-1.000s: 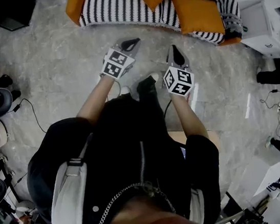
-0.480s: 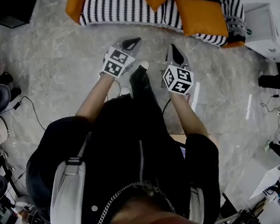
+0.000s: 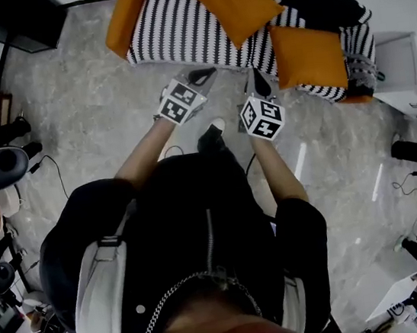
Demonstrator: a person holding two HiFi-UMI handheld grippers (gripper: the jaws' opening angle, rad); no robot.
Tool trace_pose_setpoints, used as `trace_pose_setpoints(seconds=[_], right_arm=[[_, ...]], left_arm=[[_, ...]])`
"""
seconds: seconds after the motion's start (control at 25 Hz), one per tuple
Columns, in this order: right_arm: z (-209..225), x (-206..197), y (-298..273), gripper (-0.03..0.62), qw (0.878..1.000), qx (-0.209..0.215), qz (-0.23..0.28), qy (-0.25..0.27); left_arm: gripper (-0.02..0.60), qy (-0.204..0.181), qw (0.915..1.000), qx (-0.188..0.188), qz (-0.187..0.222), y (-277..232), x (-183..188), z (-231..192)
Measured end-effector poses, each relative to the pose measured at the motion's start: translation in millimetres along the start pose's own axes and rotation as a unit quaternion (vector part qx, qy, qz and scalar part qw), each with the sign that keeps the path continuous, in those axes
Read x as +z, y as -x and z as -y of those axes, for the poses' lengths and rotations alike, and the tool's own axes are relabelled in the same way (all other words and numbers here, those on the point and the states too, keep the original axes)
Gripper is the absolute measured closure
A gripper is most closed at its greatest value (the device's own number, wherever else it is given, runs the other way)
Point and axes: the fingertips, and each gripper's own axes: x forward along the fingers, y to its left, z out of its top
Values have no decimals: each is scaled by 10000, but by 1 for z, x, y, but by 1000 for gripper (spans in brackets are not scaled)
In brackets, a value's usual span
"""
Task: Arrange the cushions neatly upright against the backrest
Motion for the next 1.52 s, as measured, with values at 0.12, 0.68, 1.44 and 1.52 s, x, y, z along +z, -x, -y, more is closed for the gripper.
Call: trace_pose_setpoints(seconds=[0.12,0.68,1.44,1.52], right_arm=[[16,21,-31,591,10000,87,4,1],[58,71,-143,591,9993,341,-138,-98],[152,175,-435,591,9950,-747,-439,-488],[162,181,-452,591,9936,-870,-457,-552]], left_arm=[[571,35,9999,100,-46,-25,15,-22],[571,243,9994,261,-21,-125,57,-104],[571,-42,9959,-837,-336,-368,150,-351],[571,-64,9952,-899,-374,-385,158,-367]])
